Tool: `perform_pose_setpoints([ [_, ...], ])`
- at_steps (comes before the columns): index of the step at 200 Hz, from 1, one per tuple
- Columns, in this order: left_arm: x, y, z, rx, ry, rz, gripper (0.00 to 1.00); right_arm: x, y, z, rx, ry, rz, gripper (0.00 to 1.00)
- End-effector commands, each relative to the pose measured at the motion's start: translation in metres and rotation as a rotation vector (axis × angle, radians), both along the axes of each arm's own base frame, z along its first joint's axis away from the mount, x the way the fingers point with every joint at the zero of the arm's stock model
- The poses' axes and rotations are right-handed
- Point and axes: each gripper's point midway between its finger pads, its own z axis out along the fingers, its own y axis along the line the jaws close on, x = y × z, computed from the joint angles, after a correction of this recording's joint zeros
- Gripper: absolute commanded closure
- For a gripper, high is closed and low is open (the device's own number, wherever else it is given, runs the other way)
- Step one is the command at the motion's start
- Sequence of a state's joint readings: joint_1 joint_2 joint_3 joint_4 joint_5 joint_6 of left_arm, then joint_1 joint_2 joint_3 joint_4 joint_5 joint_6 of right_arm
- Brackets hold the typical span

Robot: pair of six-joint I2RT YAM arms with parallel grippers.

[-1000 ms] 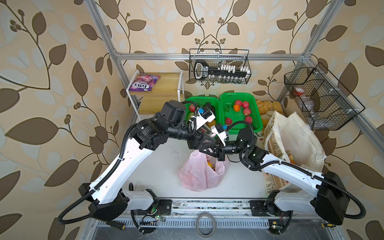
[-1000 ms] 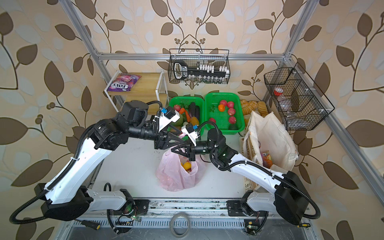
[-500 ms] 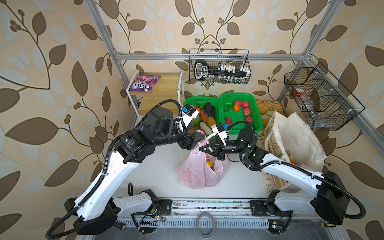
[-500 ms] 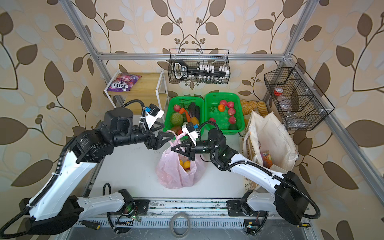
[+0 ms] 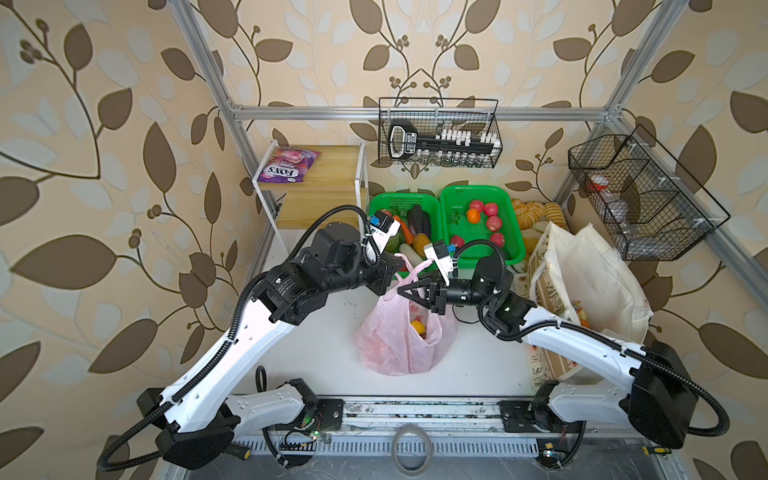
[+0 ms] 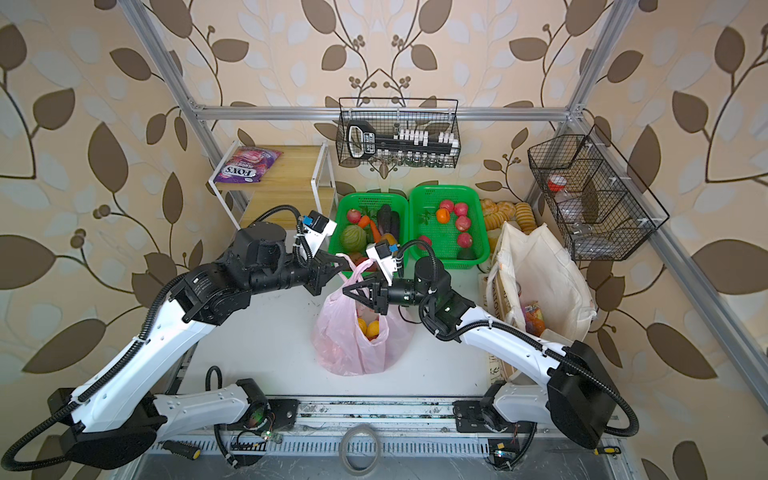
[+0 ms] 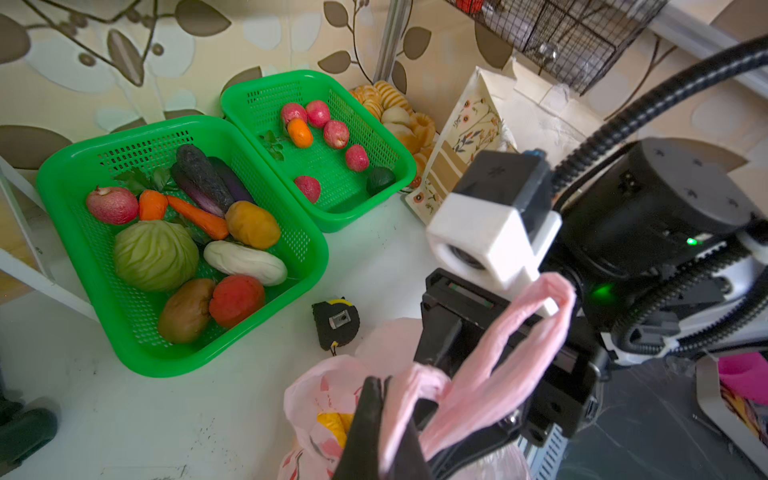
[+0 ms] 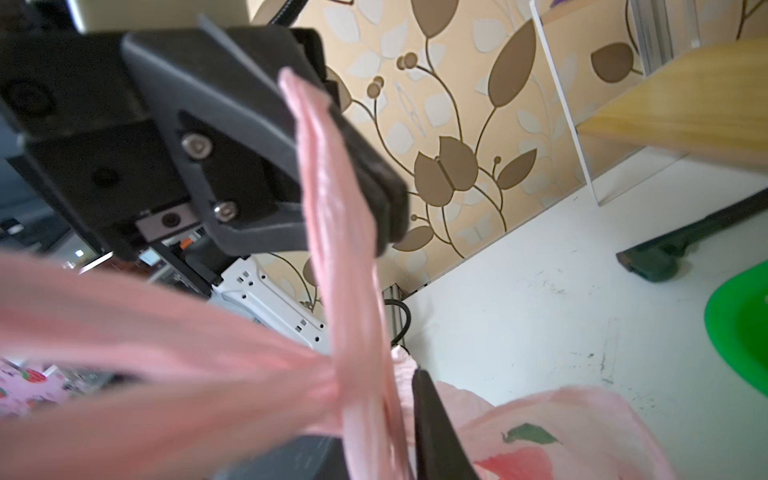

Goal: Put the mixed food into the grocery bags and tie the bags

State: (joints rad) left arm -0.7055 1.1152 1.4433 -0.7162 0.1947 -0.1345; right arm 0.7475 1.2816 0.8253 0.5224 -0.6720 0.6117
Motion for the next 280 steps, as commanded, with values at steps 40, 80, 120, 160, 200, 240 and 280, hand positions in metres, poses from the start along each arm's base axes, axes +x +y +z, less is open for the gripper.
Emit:
perform_pose_setpoints([
  [40,0.01,0.0,0.009,-0.109,0.006,0.079,1.0,0.017,0.013,0.013,0.082,0.124,-0.05,0.73],
  [80,0.017,0.018,-0.001,-0.065,0.005,0.179,1.0,0.021,0.016,0.012,0.097,0.149,-0.059,0.66],
  [120,0.019,0.02,-0.01,-0.073,0.038,0.212,1.0,0.021,0.018,0.007,0.09,0.17,-0.062,0.63],
  [160,0.018,0.033,-0.019,-0.059,0.046,0.272,1.0,0.034,0.012,0.0,0.082,0.188,-0.151,0.72],
  [200,0.008,0.038,-0.021,-0.083,0.035,0.26,1.0,0.046,0.008,-0.018,0.02,0.224,-0.23,0.79],
  [240,-0.012,0.028,-0.01,-0.159,-0.025,0.123,1.0,0.05,0.005,-0.033,-0.041,0.234,-0.265,0.81],
  [280,-0.035,0.01,-0.012,-0.163,-0.049,-0.066,1.0,0.053,0.005,-0.033,-0.051,0.232,-0.272,0.85],
])
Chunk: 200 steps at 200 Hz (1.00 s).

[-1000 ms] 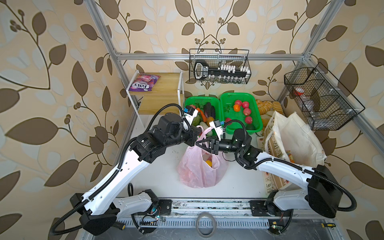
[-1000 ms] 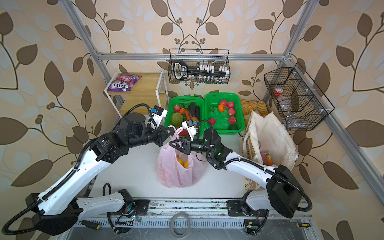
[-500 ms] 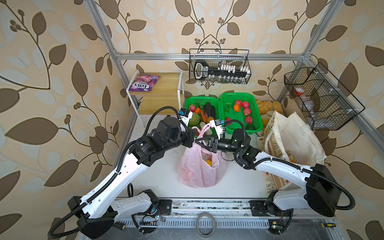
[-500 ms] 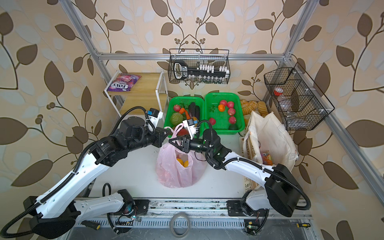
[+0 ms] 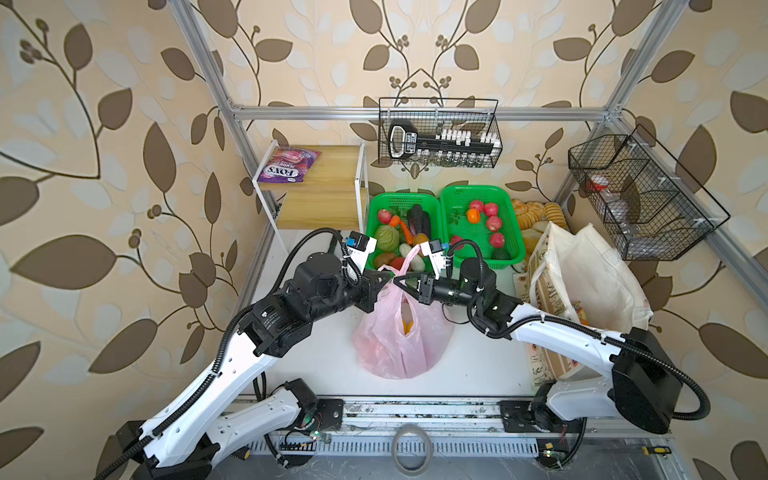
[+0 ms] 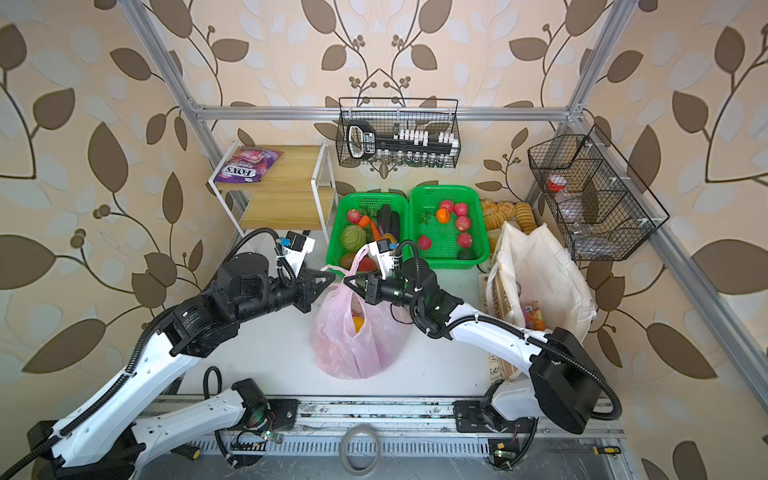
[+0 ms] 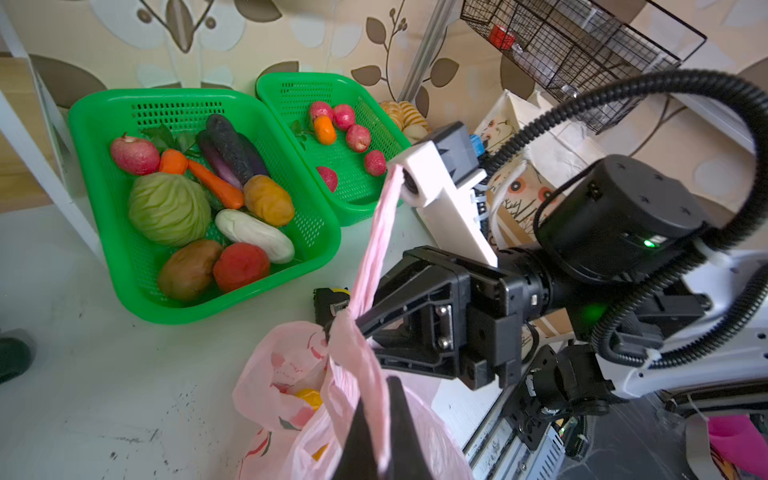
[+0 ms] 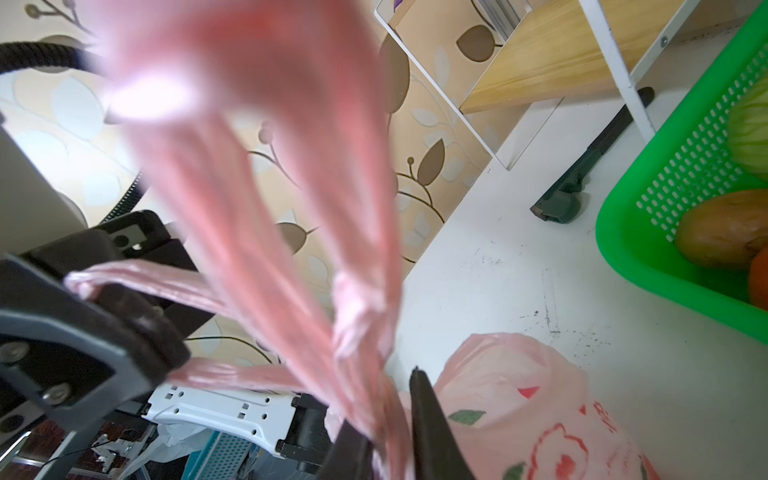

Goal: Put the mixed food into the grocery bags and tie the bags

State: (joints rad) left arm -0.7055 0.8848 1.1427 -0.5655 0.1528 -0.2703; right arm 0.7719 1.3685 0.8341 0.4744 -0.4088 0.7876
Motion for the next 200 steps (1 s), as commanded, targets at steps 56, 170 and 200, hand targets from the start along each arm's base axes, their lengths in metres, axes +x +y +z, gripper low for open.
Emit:
perform_pose_setpoints([
  [56,-0.032,-0.039,-0.028,0.007,0.011,-0.342,1.0,0.007,-0.001,0.02,0.011,-0.02,-0.01,0.89],
  [170,-0.012,-0.05,-0.077,0.014,0.109,-0.281,1.0,-0.015,-0.014,0.02,-0.031,-0.044,0.188,0.68],
  [200,-0.012,-0.049,-0.077,0.012,0.101,-0.28,1.0,-0.016,-0.022,0.017,-0.049,-0.038,0.21,0.59],
])
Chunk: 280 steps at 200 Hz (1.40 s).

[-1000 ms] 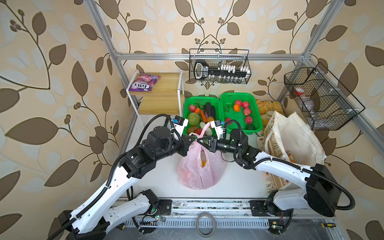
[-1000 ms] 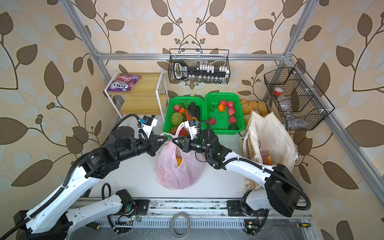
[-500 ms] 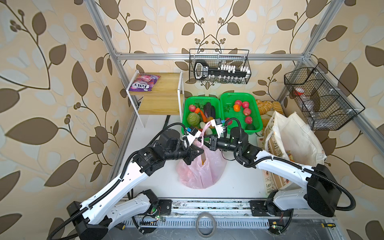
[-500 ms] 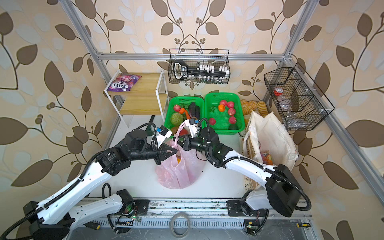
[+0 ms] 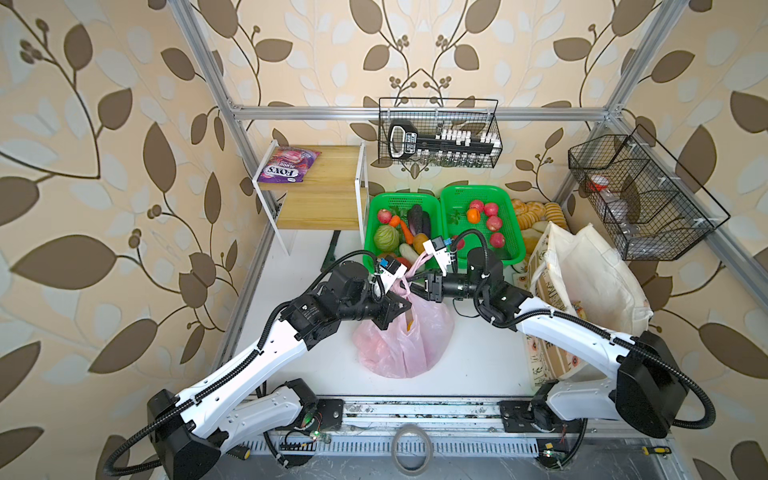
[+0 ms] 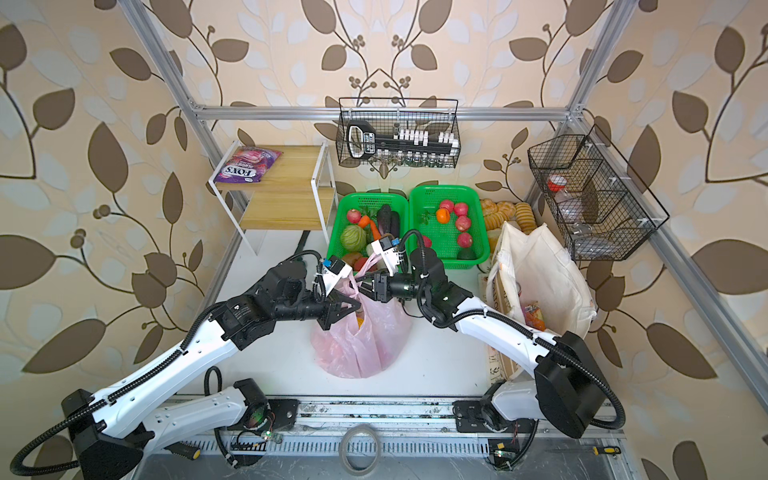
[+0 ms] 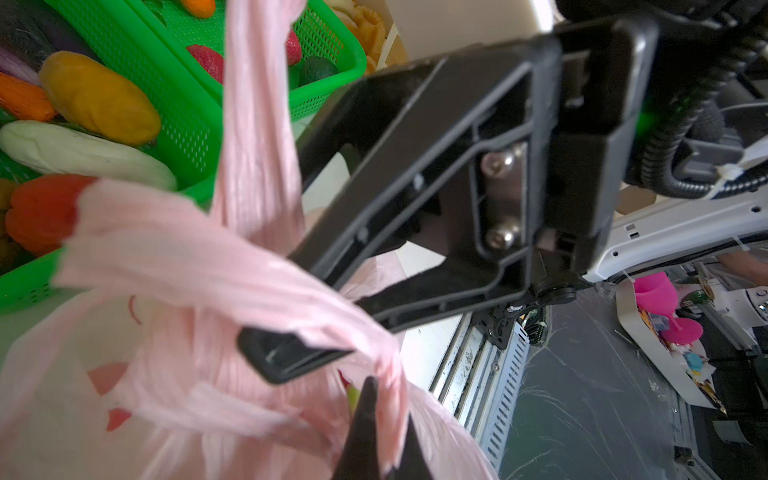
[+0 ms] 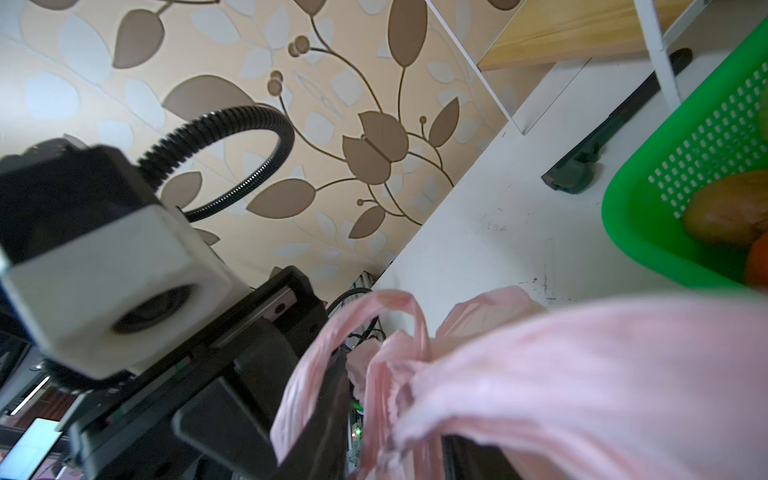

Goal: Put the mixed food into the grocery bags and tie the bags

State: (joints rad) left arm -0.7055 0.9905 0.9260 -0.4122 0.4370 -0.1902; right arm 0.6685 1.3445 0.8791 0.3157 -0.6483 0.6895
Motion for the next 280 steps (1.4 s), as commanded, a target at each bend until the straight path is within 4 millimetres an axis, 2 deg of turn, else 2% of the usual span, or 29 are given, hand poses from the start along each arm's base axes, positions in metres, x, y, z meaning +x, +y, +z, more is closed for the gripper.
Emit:
perform_pose_setpoints([
  [1,0.004,-0.001,0.011,-0.039,-0.044,0.009,1.0,-0.01,-0.005,0.018,0.014,-0.035,0.067,0.59],
  [65,0.002,-0.002,0.01,-0.039,-0.042,-0.007,1.0,-0.013,-0.012,0.026,0.031,-0.022,0.106,0.43],
  [122,0.0,-0.003,0.01,-0.04,-0.048,-0.023,0.98,-0.016,-0.014,0.034,0.062,-0.004,0.119,0.36],
  [219,-0.005,-0.002,0.008,-0.023,-0.062,-0.052,0.91,-0.014,-0.012,0.042,0.103,0.03,0.131,0.32],
  [280,-0.012,-0.005,0.008,-0.014,-0.073,-0.117,0.88,-0.013,-0.006,0.023,-0.002,-0.005,0.092,0.36],
])
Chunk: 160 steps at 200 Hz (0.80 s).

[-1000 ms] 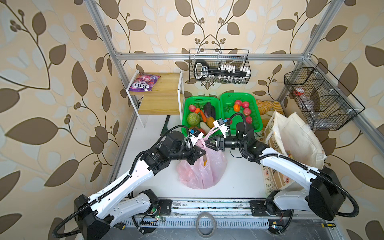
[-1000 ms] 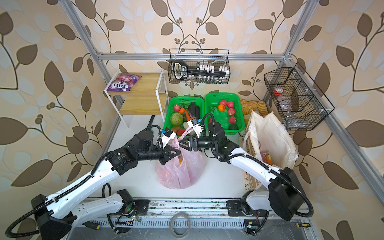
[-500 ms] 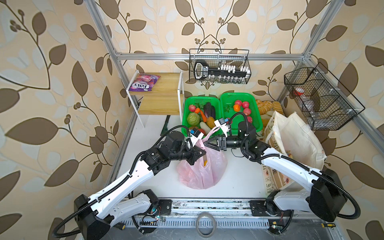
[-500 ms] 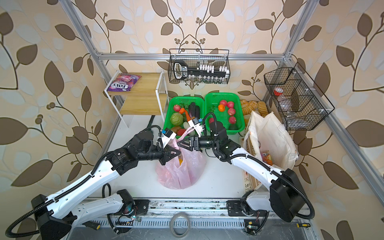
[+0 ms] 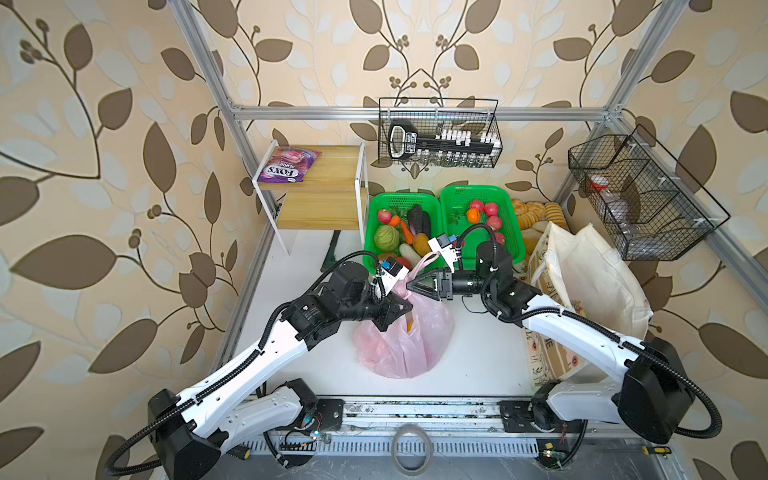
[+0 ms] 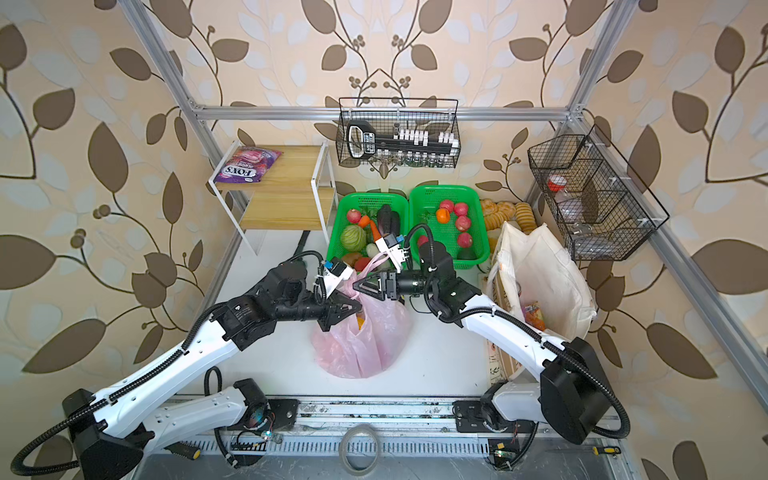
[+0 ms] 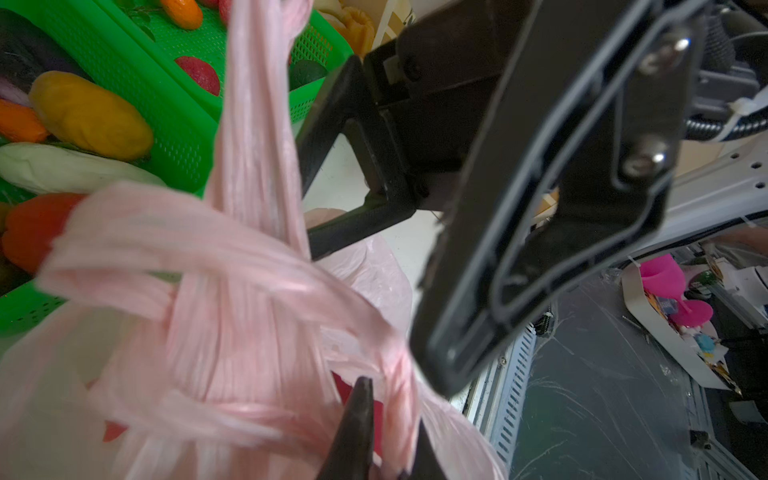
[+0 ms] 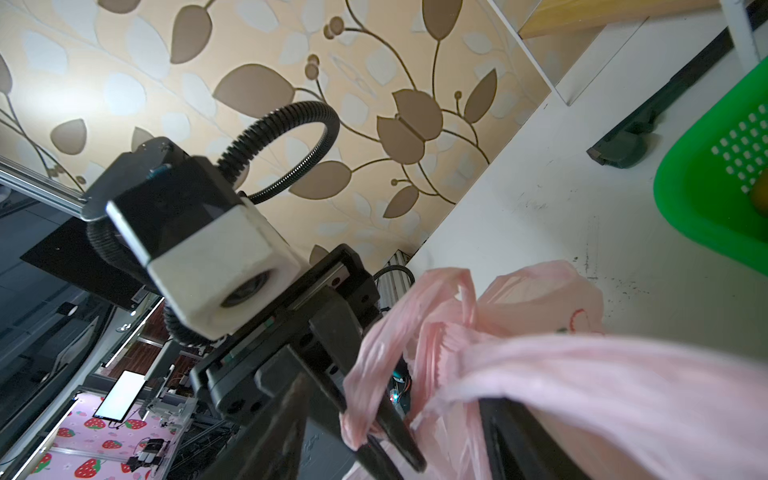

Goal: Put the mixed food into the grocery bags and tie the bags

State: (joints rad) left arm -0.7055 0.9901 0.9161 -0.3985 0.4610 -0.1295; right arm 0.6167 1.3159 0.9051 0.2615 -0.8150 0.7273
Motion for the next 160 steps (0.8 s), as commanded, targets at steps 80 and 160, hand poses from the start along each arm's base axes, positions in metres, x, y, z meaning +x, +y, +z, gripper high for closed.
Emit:
perform_pose_setpoints([
  [80,-0.016,-0.005,0.007,-0.02,-0.038,-0.123,0.89,0.01,0.013,-0.006,-0.071,-0.067,-0.006,0.35],
  [160,-0.016,-0.004,0.002,0.004,-0.029,-0.123,0.83,0.01,0.015,0.004,-0.037,-0.079,0.007,0.88],
])
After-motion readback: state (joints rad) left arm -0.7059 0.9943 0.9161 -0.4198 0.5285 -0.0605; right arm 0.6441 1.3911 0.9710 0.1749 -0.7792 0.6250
